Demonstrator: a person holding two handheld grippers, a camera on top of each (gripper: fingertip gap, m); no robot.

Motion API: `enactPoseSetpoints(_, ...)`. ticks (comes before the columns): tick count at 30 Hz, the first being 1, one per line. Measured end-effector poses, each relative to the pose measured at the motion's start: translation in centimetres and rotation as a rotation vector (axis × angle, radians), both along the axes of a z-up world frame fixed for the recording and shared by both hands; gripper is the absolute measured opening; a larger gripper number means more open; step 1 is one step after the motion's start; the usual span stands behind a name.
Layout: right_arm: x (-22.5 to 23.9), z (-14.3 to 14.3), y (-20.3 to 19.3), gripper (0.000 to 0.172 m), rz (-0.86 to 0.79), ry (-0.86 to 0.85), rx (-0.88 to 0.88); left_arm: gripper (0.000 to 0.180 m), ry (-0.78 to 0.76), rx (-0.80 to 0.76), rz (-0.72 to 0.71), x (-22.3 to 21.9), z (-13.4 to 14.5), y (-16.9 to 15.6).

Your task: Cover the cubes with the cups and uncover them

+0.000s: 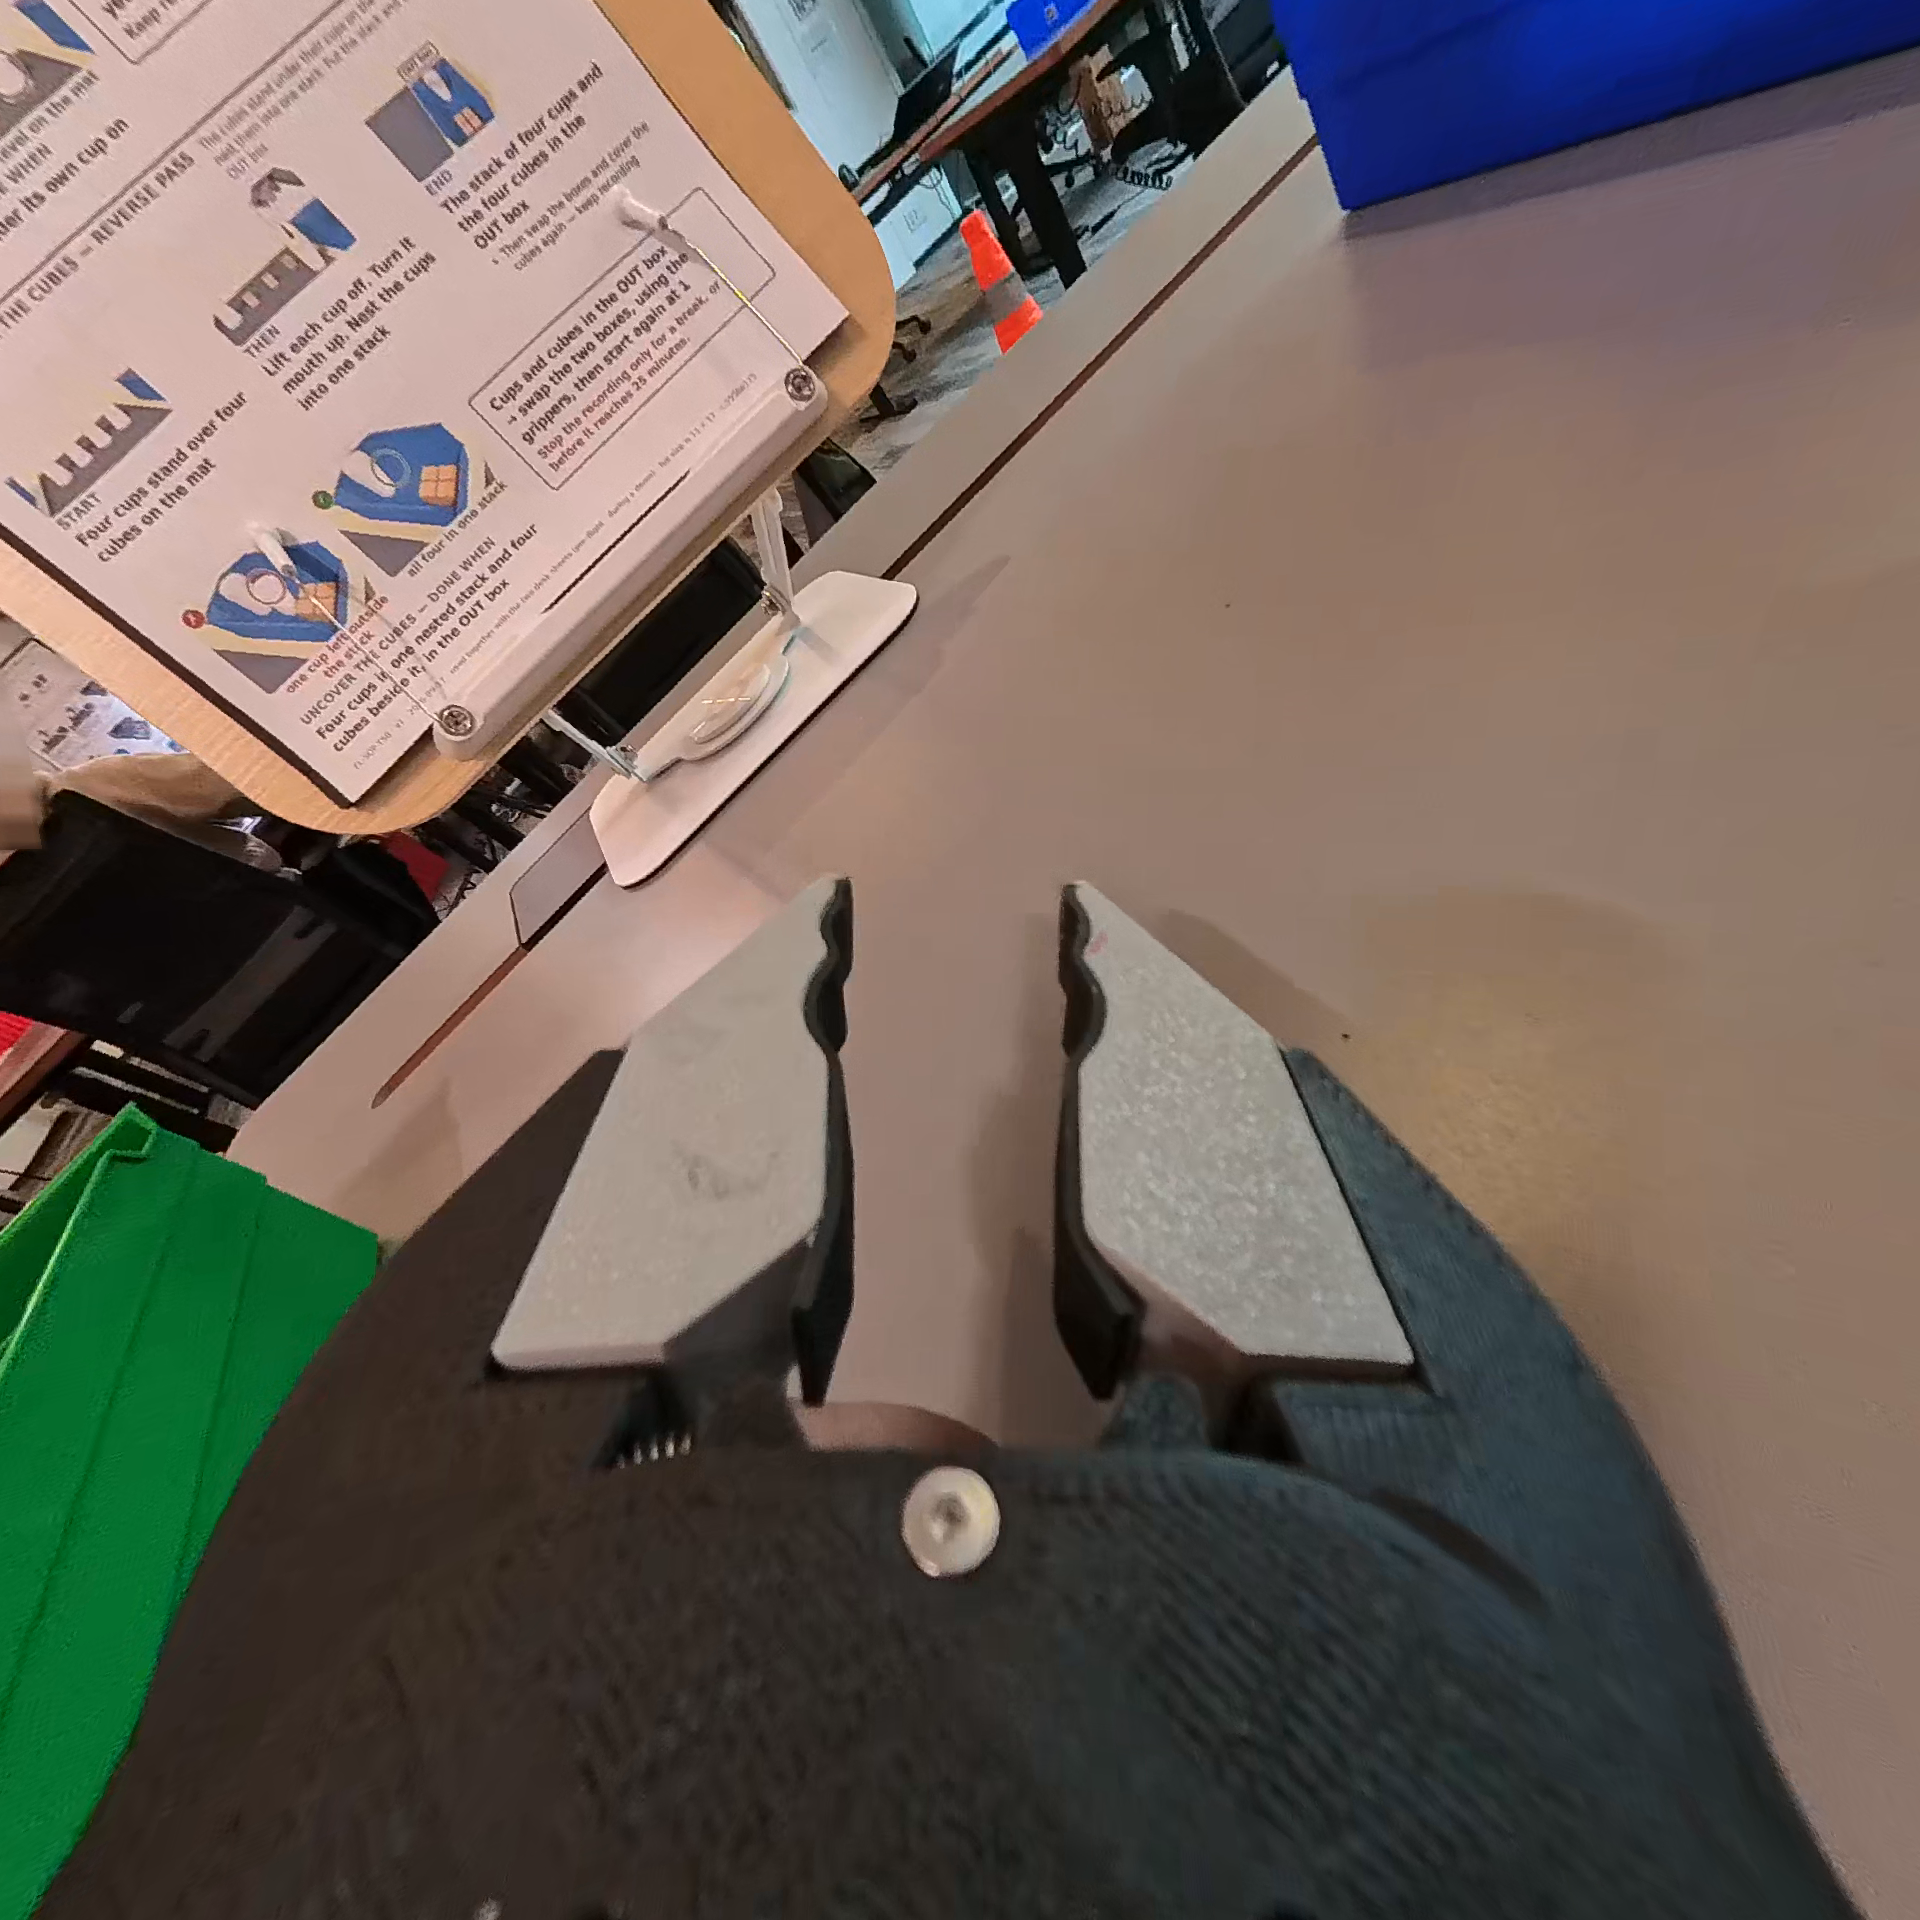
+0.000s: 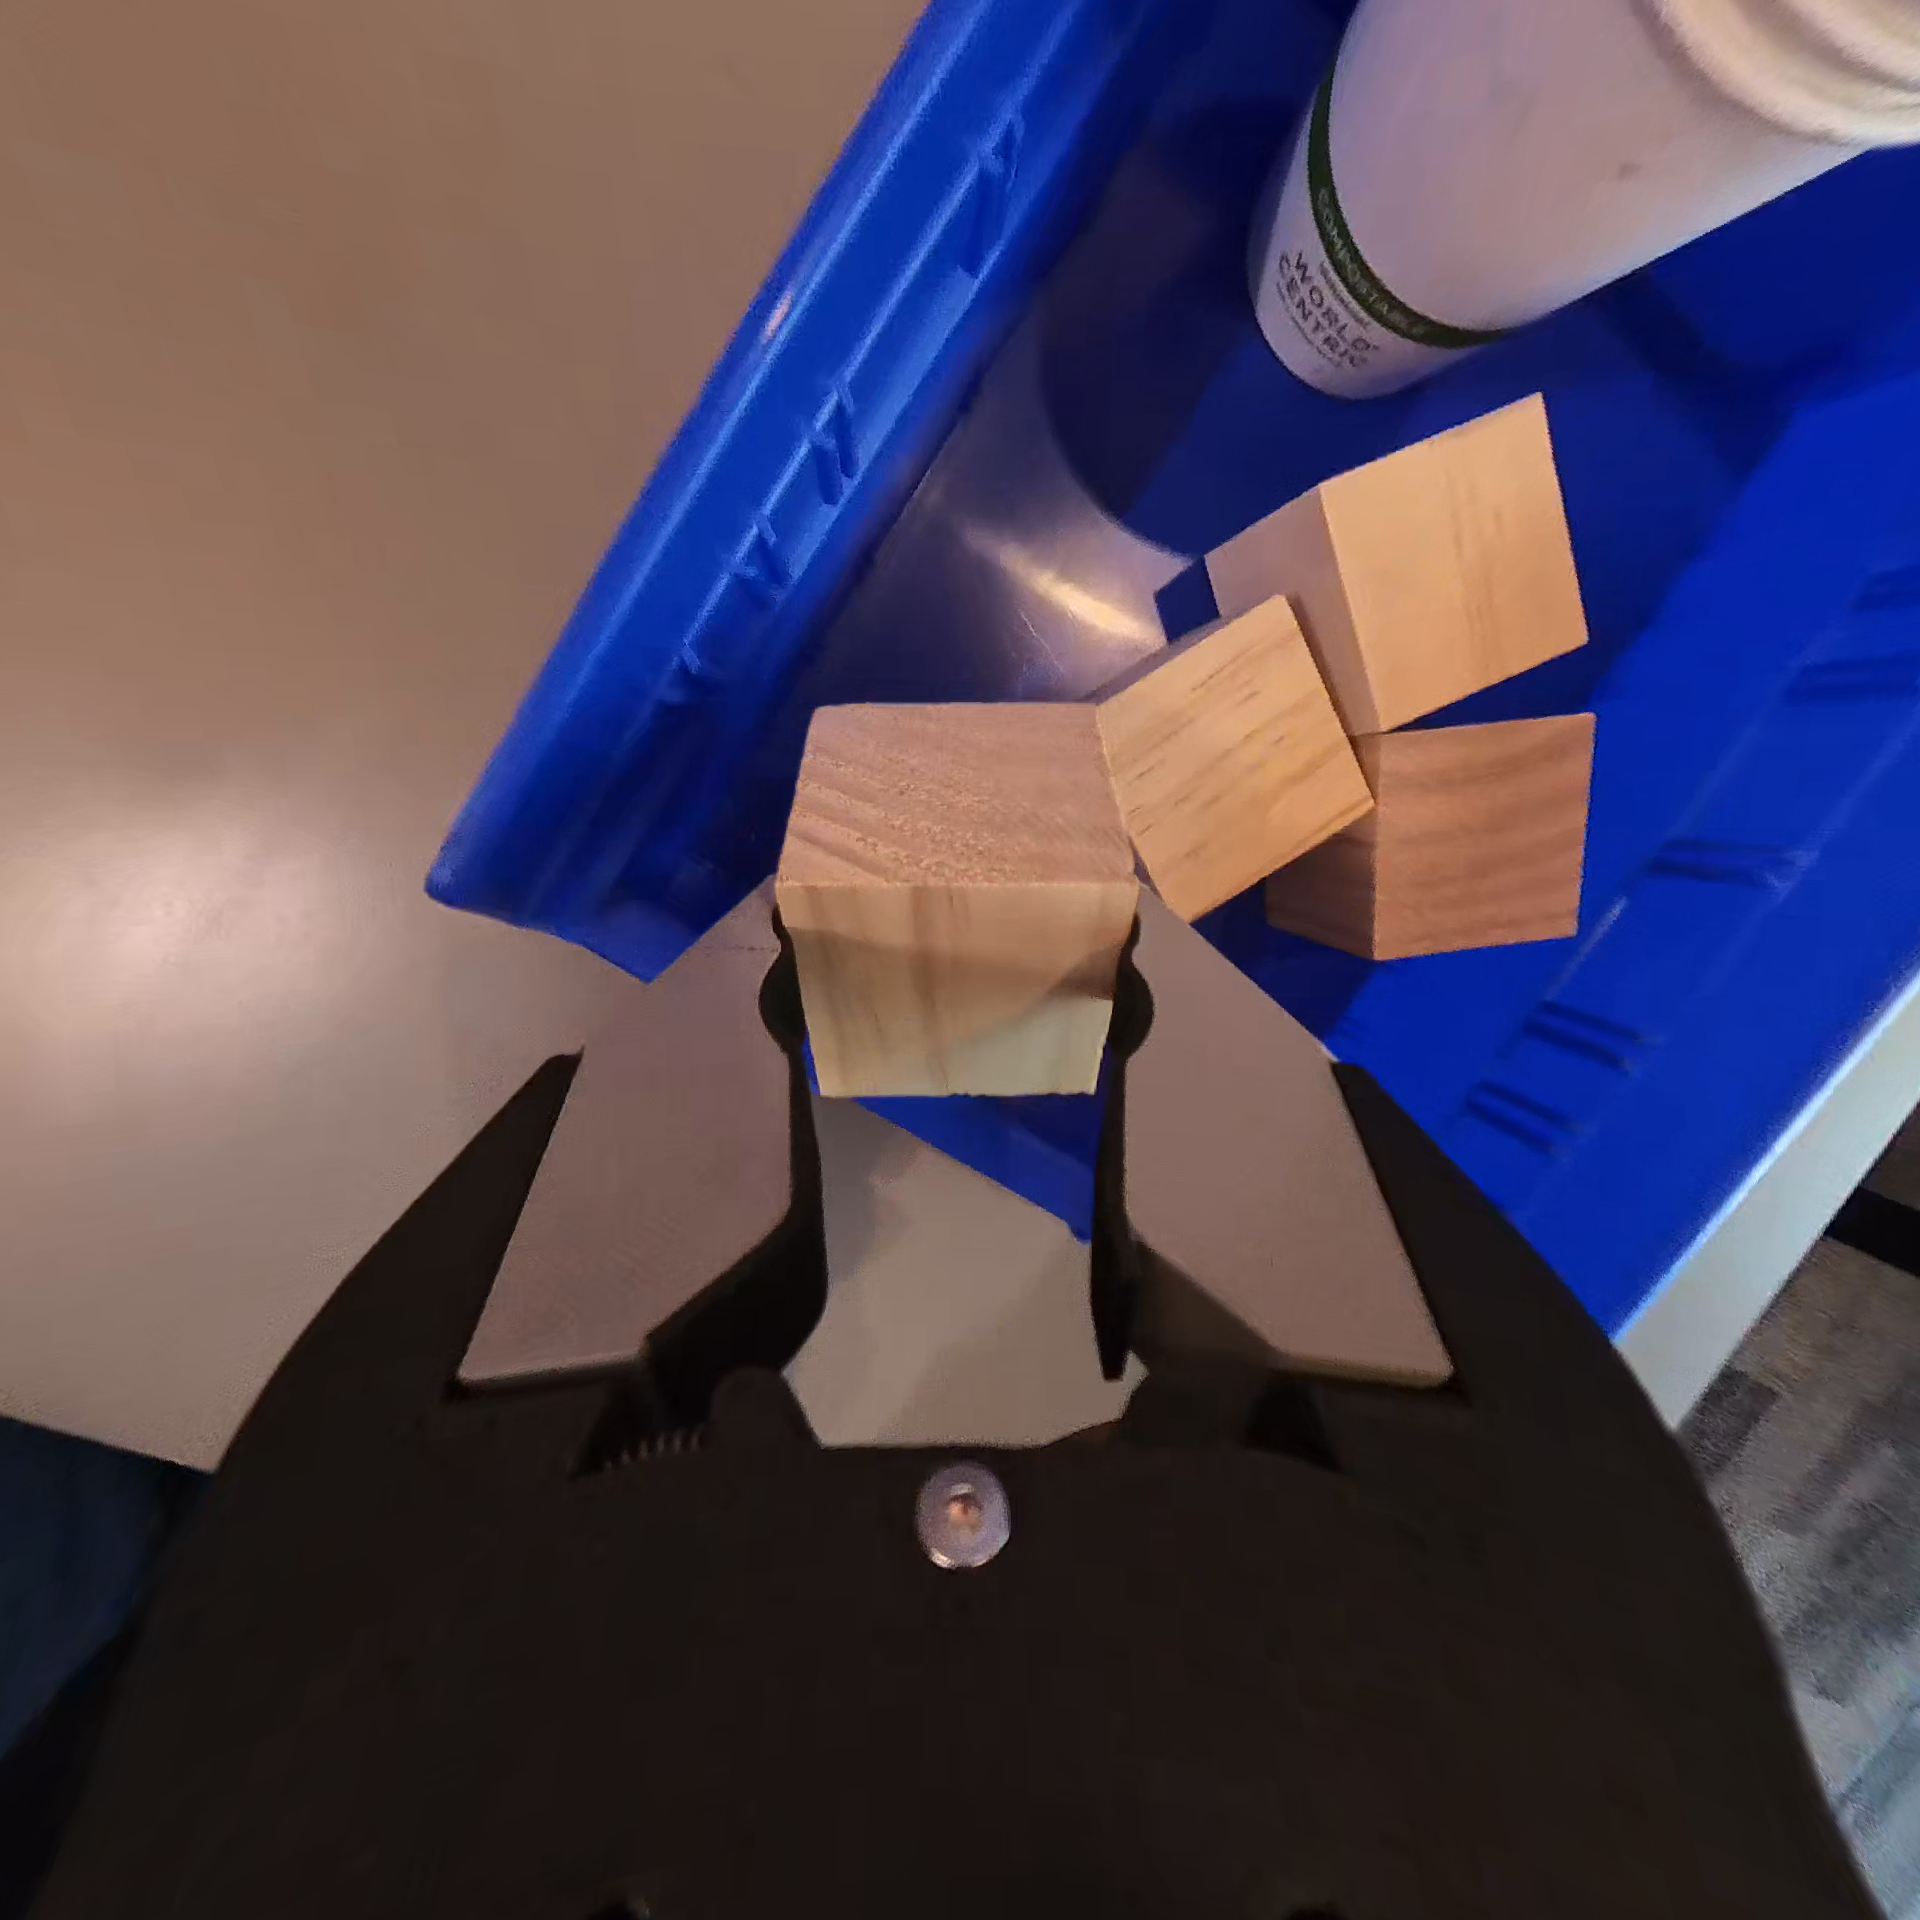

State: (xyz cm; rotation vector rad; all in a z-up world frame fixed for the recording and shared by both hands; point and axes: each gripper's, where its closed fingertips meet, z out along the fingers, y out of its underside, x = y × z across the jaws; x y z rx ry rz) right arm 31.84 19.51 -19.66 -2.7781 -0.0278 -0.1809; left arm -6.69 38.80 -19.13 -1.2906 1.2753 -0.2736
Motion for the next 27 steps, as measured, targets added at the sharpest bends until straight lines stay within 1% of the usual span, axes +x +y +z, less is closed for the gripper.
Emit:
enactPoseSetpoints(3,0.0,-0.2,0.1,0.057,0.017,-0.002,-0.025,0.037,0.01,-0.002,-0.007,0.2,-0.2,-0.1)
enactPoseSetpoints(7,0.0,-1.4,0.7,0.057,0.07,-0.024,-0.103,0.037,0.034,0.006,-0.003,0.3,-0.6,-0.1)
enactPoseSetpoints(8,0.0,-1.5,1.2,0.057,0.076,-0.038,-0.1,0.038,0.039,0.012,0.001,0.2,-0.7,-0.1)
enactPoseSetpoints(9,0.1,-1.4,1.6,0.054,0.073,-0.051,-0.091,0.038,0.041,0.015,0.005,0.1,-0.7,0.0)
enactPoseSetpoints(10,-0.2,-1.2,2.1,0.058,0.075,-0.05,-0.071,0.038,0.042,0.017,0.009,0.0,-0.7,0.1)
enactPoseSetpoints(11,-0.3,-0.9,2.6,0.055,0.077,-0.049,-0.045,0.038,0.041,0.015,0.01,0.0,-0.7,0.1)
enactPoseSetpoints(14,-0.1,0.1,2.7,0.056,0.055,-0.074,-0.001,0.039,0.044,0.009,0.011,0.0,-0.8,0.1)
enactPoseSetpoints(16,-0.2,1.1,2.7,0.055,0.04,-0.074,0.068,0.039,0.045,0.003,0.011,0.0,-0.8,0.1)
enactPoseSetpoints(18,-0.9,2.4,2.7,0.056,0.025,-0.05,0.174,0.04,0.044,-0.004,0.015,-0.1,-0.8,0.2)
enactPoseSetpoints(20,-2.3,3.8,2.9,0.059,0.019,-0.004,0.327,0.042,0.039,-0.017,0.028,-0.3,-0.8,0.3)
enactPoseSetpoints(21,-3.4,4.4,3.0,0.057,0.03,0.022,0.41,0.044,0.036,-0.024,0.043,-0.5,-0.8,0.5)
enactPoseSetpoints(22,-4.5,4.8,3.1,0.066,0.049,0.047,0.491,0.047,0.027,-0.035,0.07,-0.9,-0.7,0.8)
enactPoseSetpoints(23,-5.5,4.9,3.0,0.07,0.059,0.063,0.553,0.051,0.012,-0.061,0.092,-1.4,-0.6,0.9)
enactPoseSetpoints(25,-6.3,4.4,2.5,0.071,0.04,0.052,0.623,0.06,-0.037,-0.12,0.122,-2.6,-0.2,0.8)
enactPoseSetpoints(27,-6.8,3.6,2.6,0.073,0.024,0.05,0.686,0.065,-0.113,-0.122,0.178,-4.6,1.2,1.2)
